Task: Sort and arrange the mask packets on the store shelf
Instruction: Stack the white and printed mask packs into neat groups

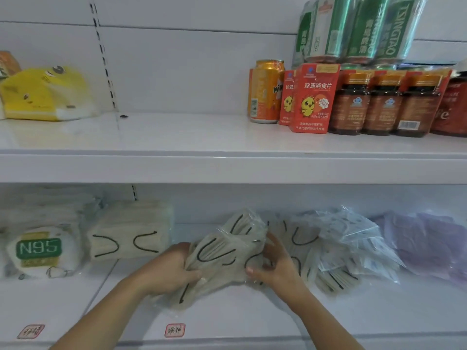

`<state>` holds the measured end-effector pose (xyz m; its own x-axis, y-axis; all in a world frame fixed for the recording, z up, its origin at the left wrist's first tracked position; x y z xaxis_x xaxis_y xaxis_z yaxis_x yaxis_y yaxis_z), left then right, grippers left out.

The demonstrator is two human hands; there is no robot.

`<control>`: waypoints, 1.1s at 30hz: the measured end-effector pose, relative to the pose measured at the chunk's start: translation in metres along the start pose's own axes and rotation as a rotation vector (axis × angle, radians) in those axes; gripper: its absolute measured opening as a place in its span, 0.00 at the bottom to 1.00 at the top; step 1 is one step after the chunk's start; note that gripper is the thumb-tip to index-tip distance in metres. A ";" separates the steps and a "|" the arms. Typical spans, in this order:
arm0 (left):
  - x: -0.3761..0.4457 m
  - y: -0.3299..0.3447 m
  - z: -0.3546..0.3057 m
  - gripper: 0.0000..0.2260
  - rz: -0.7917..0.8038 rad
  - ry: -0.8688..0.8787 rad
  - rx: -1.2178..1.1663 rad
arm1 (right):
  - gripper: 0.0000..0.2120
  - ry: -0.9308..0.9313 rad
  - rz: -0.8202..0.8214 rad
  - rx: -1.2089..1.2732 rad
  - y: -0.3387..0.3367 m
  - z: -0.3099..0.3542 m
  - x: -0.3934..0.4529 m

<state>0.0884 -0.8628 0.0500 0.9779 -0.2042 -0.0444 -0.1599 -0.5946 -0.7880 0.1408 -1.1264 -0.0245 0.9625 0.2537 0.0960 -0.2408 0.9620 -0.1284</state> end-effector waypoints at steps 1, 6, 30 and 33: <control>-0.001 -0.005 0.002 0.16 0.022 0.002 0.050 | 0.44 0.018 0.002 0.003 0.004 0.001 0.002; 0.000 -0.013 0.014 0.23 0.073 0.004 0.153 | 0.25 0.051 -0.030 -0.157 0.017 0.007 0.006; -0.002 -0.033 0.036 0.10 -0.010 0.243 0.300 | 0.32 0.015 -0.066 -0.414 0.052 0.014 -0.007; -0.007 -0.035 0.047 0.12 -0.092 0.246 0.334 | 0.29 0.024 -0.086 -0.364 0.068 0.016 -0.005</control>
<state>0.0931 -0.8035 0.0491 0.9185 -0.3651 0.1516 0.0188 -0.3428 -0.9392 0.1180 -1.0611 -0.0182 0.9810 0.1666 0.0994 -0.1025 0.8800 -0.4638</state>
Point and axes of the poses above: each hand's wrist, its own x-axis towards the middle knuckle, its own y-axis out of the palm, z = x × y, the point moved 2 cm from there along x, towards the middle knuckle, and after that the axes turned 2 degrees about x, right-handed, at the moved point
